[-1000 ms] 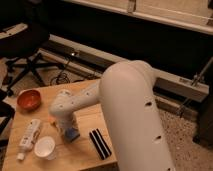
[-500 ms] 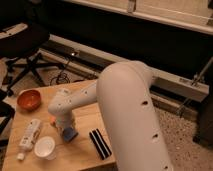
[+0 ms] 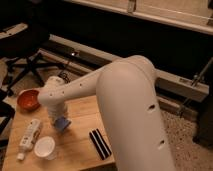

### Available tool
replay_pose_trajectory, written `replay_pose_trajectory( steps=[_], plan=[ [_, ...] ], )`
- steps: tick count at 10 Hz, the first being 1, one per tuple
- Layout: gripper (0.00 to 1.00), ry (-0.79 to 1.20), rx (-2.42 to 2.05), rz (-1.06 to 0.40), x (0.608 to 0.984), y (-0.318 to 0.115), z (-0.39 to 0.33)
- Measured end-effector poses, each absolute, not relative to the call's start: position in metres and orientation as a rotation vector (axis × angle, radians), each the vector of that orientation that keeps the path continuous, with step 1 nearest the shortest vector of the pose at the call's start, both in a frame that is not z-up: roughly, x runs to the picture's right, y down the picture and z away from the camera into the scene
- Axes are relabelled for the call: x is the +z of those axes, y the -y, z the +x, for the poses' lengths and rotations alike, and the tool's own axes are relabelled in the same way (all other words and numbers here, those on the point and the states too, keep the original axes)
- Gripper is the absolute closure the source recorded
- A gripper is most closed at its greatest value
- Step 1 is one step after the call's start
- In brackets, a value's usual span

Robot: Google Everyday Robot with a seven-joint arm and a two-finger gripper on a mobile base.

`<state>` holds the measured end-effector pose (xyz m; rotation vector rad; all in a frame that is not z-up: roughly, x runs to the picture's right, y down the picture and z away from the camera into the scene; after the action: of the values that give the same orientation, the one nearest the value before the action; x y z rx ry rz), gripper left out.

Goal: Place the white sponge in the ceramic bowl

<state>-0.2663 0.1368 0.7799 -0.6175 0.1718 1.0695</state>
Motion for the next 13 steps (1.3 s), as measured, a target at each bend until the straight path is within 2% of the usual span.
replay_pose_trajectory(
  steps=[3, 7, 13],
  plan=[
    [1.00, -0.109, 1.016, -0.563, 0.764, -0.089, -0.310],
    [1.00, -0.051, 0.947, -0.548, 0.751, -0.061, -0.389],
    [1.00, -0.028, 0.939, -0.545, 0.769, -0.022, -0.456]
  ],
)
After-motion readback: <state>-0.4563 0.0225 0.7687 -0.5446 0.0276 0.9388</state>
